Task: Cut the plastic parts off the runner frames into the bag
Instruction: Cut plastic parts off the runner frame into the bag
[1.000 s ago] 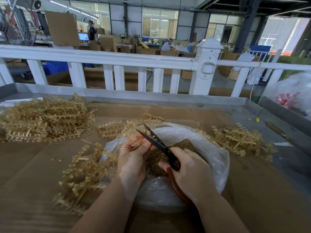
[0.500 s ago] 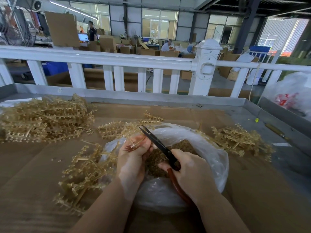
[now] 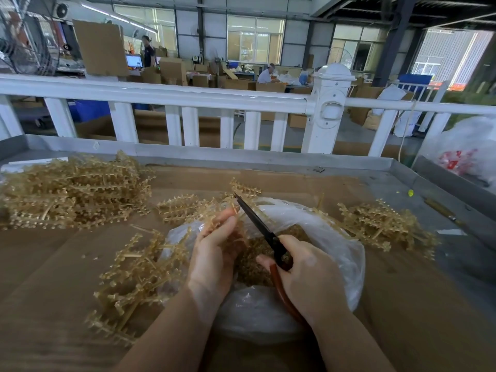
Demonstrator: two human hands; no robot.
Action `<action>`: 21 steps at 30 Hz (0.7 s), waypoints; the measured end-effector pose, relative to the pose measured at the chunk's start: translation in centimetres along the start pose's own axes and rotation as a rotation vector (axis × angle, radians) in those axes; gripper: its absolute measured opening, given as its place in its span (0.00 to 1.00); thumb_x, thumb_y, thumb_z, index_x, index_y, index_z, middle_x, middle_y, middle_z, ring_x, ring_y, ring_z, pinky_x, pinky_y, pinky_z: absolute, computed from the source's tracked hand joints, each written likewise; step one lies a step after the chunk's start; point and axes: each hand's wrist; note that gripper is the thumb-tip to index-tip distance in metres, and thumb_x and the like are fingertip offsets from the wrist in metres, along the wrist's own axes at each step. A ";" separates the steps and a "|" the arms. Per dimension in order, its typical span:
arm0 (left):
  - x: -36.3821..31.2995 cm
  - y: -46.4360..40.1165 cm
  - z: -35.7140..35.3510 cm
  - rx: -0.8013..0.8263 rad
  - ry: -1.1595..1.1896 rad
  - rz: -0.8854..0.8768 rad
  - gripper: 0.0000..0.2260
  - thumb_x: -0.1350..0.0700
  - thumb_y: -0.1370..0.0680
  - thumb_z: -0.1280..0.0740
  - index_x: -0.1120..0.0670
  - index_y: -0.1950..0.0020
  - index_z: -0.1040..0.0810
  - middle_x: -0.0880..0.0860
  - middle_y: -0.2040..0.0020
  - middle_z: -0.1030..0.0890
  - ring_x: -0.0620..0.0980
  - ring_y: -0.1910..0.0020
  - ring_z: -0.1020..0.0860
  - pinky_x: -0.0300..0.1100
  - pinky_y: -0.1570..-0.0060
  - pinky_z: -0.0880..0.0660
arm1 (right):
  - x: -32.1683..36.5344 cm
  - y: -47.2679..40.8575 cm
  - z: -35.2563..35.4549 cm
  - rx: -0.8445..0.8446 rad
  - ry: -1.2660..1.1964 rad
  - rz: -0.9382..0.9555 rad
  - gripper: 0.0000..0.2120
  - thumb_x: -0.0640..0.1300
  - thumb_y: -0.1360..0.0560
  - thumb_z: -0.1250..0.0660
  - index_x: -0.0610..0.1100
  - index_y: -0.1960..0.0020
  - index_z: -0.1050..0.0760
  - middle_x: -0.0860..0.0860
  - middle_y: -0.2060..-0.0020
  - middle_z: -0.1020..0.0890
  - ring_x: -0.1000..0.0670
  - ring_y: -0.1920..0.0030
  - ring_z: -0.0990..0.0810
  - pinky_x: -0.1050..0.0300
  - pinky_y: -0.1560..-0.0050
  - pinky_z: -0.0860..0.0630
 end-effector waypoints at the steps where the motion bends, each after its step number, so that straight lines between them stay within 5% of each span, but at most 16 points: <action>1: 0.1 0.0 0.0 -0.012 0.007 0.010 0.18 0.60 0.27 0.33 0.63 0.38 0.24 0.63 0.46 0.21 0.60 0.47 0.22 0.53 0.41 0.25 | 0.0 0.0 0.0 0.002 -0.005 -0.005 0.18 0.65 0.28 0.39 0.52 0.51 0.23 0.57 0.65 0.22 0.56 0.63 0.25 0.63 0.62 0.28; 5: 0.4 -0.2 -0.1 -0.080 0.027 -0.001 0.09 0.59 0.32 0.30 0.59 0.54 0.20 0.56 0.60 0.19 0.52 0.59 0.21 0.46 0.49 0.24 | 0.1 0.2 -0.1 -0.026 -0.048 -0.022 0.17 0.65 0.28 0.39 0.54 0.50 0.24 0.57 0.63 0.21 0.57 0.60 0.24 0.65 0.59 0.29; 21: 0.7 -0.7 0.7 0.035 -0.003 -0.016 0.05 0.61 0.32 0.33 0.60 0.58 0.22 0.53 0.68 0.23 0.48 0.67 0.24 0.40 0.58 0.21 | 0.3 0.3 -0.5 -0.064 0.085 0.024 0.15 0.61 0.29 0.33 0.51 0.50 0.21 0.55 0.64 0.20 0.54 0.62 0.23 0.66 0.60 0.31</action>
Point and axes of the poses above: each hand's wrist, its own y-axis away from the middle knuckle, its own z-axis out of the back of the hand, x = y × z
